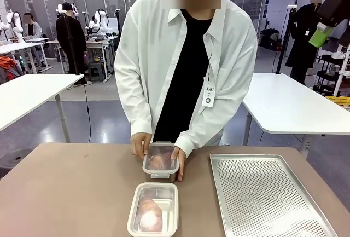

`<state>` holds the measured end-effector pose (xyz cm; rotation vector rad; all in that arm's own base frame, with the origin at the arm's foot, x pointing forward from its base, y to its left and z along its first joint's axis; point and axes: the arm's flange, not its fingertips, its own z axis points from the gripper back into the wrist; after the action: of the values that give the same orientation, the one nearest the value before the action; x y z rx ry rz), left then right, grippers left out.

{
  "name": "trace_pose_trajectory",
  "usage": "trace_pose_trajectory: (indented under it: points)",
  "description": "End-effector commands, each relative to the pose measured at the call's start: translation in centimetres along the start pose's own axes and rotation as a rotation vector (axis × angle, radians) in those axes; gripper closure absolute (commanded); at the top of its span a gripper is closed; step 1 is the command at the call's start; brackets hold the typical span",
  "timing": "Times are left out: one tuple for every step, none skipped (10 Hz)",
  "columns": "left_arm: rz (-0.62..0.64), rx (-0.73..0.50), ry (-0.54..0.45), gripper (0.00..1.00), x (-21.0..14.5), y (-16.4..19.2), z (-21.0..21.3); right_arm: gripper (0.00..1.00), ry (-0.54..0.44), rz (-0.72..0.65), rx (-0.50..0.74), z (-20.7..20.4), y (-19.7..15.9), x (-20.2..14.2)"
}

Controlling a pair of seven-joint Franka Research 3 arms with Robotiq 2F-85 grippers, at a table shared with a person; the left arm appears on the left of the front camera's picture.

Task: Place the bread into the airtight container.
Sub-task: Pick up a Butter Roll and place it into an empty Airtight Container.

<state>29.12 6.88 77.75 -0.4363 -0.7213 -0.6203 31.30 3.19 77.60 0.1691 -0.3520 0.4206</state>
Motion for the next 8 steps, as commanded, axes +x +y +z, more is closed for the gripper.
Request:
trace_pose_trajectory:
  points:
    - [-0.008, -0.007, -0.002, 0.00, 0.05, -0.14, 0.01, 0.04, 0.004, -0.001, 0.008, 0.12, -0.03, 0.07]
    - [-0.008, -0.007, -0.002, 0.00, 0.05, -0.14, 0.01, 0.04, 0.004, -0.001, 0.008, 0.12, -0.03, 0.07]
    - [-0.008, -0.007, -0.002, 0.00, 0.05, -0.14, 0.01, 0.04, 0.004, -0.001, 0.008, 0.12, -0.03, 0.07]
    - [-0.008, -0.007, -0.002, 0.00, 0.05, -0.14, 0.01, 0.04, 0.004, -0.001, 0.008, 0.12, -0.03, 0.07]
    - [-0.008, -0.007, -0.002, 0.00, 0.05, -0.14, 0.01, 0.04, 0.004, -0.001, 0.008, 0.12, -0.03, 0.07]
    - [-0.008, -0.007, -0.002, 0.00, 0.05, -0.14, 0.01, 0.04, 0.004, -0.001, 0.008, 0.12, -0.03, 0.07]
    - [-0.008, -0.007, -0.002, 0.00, 0.05, -0.14, 0.01, 0.04, 0.004, -0.001, 0.008, 0.12, -0.03, 0.07]
    - [-0.008, -0.007, -0.002, 0.00, 0.05, -0.14, 0.01, 0.04, 0.004, -0.001, 0.008, 0.12, -0.03, 0.07]
